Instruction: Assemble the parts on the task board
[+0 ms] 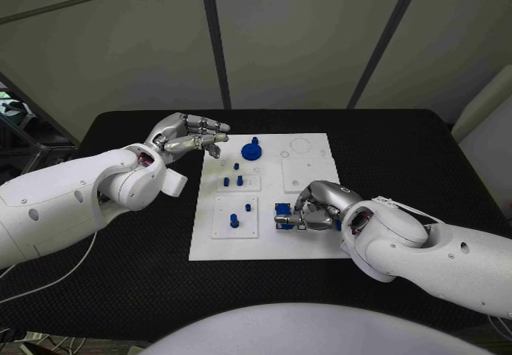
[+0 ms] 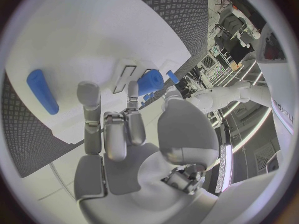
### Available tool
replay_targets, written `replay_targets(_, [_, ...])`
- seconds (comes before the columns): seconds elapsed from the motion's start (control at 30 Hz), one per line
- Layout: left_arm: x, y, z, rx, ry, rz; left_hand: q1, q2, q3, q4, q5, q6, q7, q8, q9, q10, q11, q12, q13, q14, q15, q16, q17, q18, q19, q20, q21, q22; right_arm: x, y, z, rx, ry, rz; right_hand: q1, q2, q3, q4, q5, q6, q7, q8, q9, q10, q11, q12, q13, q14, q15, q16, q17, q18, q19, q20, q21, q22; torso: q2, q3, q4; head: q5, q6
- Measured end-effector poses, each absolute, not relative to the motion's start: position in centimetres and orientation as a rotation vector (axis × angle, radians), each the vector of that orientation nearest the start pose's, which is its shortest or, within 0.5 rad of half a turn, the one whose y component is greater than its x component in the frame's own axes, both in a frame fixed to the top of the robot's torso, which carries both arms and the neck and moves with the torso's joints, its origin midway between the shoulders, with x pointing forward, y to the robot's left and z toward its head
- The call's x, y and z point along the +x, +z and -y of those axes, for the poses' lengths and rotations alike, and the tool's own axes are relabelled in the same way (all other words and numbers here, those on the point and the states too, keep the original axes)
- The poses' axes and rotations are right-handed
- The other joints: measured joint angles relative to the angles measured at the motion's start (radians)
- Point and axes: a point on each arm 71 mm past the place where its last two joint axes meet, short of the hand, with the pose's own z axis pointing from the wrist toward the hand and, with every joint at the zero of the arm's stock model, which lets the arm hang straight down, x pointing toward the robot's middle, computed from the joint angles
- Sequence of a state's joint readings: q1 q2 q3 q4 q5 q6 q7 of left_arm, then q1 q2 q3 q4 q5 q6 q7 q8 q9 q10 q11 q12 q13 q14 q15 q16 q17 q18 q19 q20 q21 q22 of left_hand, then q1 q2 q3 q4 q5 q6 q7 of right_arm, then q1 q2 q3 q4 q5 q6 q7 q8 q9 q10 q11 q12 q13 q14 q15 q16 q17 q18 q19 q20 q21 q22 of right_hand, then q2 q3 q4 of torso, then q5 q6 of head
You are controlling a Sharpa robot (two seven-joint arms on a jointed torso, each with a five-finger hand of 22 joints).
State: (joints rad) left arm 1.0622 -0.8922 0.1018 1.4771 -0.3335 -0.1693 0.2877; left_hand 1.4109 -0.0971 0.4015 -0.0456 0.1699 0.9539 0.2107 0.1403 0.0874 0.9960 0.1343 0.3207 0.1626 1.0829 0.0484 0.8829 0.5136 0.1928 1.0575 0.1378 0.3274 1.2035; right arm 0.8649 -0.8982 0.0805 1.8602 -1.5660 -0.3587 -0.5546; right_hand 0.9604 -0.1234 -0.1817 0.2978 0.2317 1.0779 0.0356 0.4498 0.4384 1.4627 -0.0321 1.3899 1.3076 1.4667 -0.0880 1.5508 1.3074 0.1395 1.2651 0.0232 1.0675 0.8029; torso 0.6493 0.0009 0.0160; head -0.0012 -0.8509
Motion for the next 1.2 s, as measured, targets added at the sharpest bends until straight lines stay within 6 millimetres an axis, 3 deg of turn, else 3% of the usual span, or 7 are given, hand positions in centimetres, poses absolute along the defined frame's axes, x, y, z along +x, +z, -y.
replay_targets(0.17, [48.6,-19.9,-23.8,-0.885,-1.466,-1.587,0.000,0.000,0.000,0.000,0.000,0.000,0.000,0.000,0.000,0.000,0.000,0.000,0.000,0.000,0.000,0.000,0.000,0.000,0.000,0.000,0.000,0.000,37.5,-25.1,15.8,0.110,0.571,-1.891,-0.007,0.009,0.022,-0.002,0.000,-0.004,0.004,0.000,0.005,0.000,0.000,0.000,0.000,0.000,0.000,0.000,0.000,0.000,0.000,0.000,0.000,0.000,0.000,0.0001,-0.0006,0.000,0.001])
replay_targets(0.4, [48.6,-19.9,-23.8,-0.886,-1.466,-1.588,0.000,0.000,0.003,-0.003,0.000,0.000,0.000,0.000,-0.001,-0.004,0.004,0.000,-0.001,0.000,0.000,0.000,0.000,0.000,0.000,0.000,0.000,0.000,37.2,-24.7,16.0,0.110,0.583,-1.877,0.049,0.058,0.043,-0.007,0.031,-0.004,0.004,0.010,0.017,0.000,0.000,0.000,0.000,0.000,0.000,0.000,0.000,0.000,0.000,0.000,0.000,0.003,0.000,0.0016,-0.0018,0.001,0.000])
replay_targets(0.97, [48.6,-20.0,-23.8,-0.889,-1.463,-1.592,0.000,0.000,0.003,-0.003,0.000,0.000,0.000,0.000,-0.001,-0.004,0.004,0.000,-0.001,0.000,0.000,0.000,0.000,0.000,0.000,0.000,0.000,0.001,36.8,-24.4,17.8,0.121,0.614,-1.877,0.080,0.044,0.039,-0.003,0.039,-0.007,0.000,0.011,0.024,0.000,0.000,0.000,0.000,0.000,0.000,0.000,0.000,0.000,0.000,0.000,0.000,0.002,-0.002,0.0015,-0.0028,-0.005,0.004])
replay_targets(1.2, [48.6,-20.2,-23.8,-0.891,-1.464,-1.594,0.000,0.000,0.003,-0.003,0.000,0.000,0.000,0.000,-0.001,-0.004,0.004,0.000,-0.001,0.000,0.000,0.000,-0.001,0.000,0.000,0.000,0.000,0.001,36.8,-24.5,18.3,0.102,0.627,-1.884,0.120,0.060,0.039,-0.003,0.055,-0.014,0.000,0.011,0.028,0.000,0.000,-0.005,0.000,0.000,0.000,0.000,0.000,0.000,0.000,0.000,-0.004,0.000,-0.002,0.0015,-0.0028,-0.011,0.007])
